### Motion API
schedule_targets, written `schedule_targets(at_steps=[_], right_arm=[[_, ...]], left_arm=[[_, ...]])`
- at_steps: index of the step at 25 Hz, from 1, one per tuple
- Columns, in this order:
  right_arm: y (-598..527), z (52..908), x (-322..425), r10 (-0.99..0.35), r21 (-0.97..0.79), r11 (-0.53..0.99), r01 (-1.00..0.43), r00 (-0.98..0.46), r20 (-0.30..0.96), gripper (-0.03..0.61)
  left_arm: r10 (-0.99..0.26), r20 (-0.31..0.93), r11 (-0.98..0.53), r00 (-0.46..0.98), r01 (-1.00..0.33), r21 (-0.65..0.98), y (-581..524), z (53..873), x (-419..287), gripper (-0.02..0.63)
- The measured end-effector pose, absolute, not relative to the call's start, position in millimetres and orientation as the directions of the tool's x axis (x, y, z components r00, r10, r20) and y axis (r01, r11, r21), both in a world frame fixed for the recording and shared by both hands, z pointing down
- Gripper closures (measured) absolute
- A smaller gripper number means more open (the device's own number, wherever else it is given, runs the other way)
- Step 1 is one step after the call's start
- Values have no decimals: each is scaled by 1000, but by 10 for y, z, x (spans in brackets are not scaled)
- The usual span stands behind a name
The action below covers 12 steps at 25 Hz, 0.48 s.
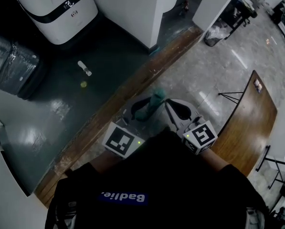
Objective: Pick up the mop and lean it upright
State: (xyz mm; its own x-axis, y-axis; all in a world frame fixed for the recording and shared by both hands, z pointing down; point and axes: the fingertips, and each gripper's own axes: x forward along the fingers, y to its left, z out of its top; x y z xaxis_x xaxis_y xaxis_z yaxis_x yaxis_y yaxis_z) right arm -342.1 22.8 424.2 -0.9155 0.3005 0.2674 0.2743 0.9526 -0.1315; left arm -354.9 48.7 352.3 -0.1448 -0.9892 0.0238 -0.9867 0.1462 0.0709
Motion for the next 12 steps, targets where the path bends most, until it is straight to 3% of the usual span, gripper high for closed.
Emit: schedule_targets(at_steps=[5,12], right_arm=[[173,4222,-3658,283,-130,958,256,-918,278,574],[39,4072,-4035,349,-145,934,327,-921,174,574]], left_arm=[[-985,7,174,-174,-982,66,488,3413,-3890,508],[-979,-16,204,-206,-977,64,337,3171,-4223,508]])
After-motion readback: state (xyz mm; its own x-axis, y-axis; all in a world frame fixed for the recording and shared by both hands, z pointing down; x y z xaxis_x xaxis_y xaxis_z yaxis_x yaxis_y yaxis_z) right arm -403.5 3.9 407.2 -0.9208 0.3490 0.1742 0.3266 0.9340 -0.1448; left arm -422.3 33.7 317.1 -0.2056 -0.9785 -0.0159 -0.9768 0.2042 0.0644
